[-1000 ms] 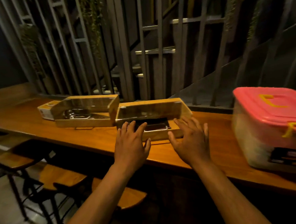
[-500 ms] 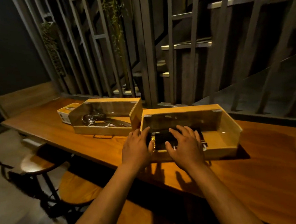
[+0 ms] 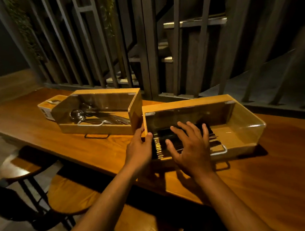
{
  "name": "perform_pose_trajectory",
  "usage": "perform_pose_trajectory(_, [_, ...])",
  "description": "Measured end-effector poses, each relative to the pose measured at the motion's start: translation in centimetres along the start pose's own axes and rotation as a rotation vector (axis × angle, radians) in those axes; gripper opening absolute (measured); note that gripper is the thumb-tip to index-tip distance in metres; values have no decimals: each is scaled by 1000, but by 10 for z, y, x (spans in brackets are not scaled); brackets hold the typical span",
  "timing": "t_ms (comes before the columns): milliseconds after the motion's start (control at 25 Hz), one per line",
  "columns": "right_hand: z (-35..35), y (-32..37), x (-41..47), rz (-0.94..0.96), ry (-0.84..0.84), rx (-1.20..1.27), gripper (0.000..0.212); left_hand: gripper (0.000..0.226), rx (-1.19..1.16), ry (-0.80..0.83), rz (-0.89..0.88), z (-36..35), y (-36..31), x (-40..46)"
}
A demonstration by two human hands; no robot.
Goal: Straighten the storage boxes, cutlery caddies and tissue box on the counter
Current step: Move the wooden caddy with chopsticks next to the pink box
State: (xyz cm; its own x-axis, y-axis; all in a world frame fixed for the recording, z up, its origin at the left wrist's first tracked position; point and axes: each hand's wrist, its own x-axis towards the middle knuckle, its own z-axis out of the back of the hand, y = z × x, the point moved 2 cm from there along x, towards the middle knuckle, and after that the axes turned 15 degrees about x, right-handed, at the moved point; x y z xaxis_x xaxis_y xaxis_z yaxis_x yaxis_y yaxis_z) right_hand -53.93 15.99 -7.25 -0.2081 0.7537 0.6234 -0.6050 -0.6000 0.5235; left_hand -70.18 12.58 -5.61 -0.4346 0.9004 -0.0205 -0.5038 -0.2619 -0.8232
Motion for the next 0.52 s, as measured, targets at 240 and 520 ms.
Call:
perform_pose_trajectory(240, [18, 24, -16, -325, -185, 140, 53, 18, 9, 3, 9, 26, 14, 17])
perform_pose_trajectory(520, [18, 50, -33, -456, 143, -42, 79, 50, 31, 145, -117, 25, 5, 45])
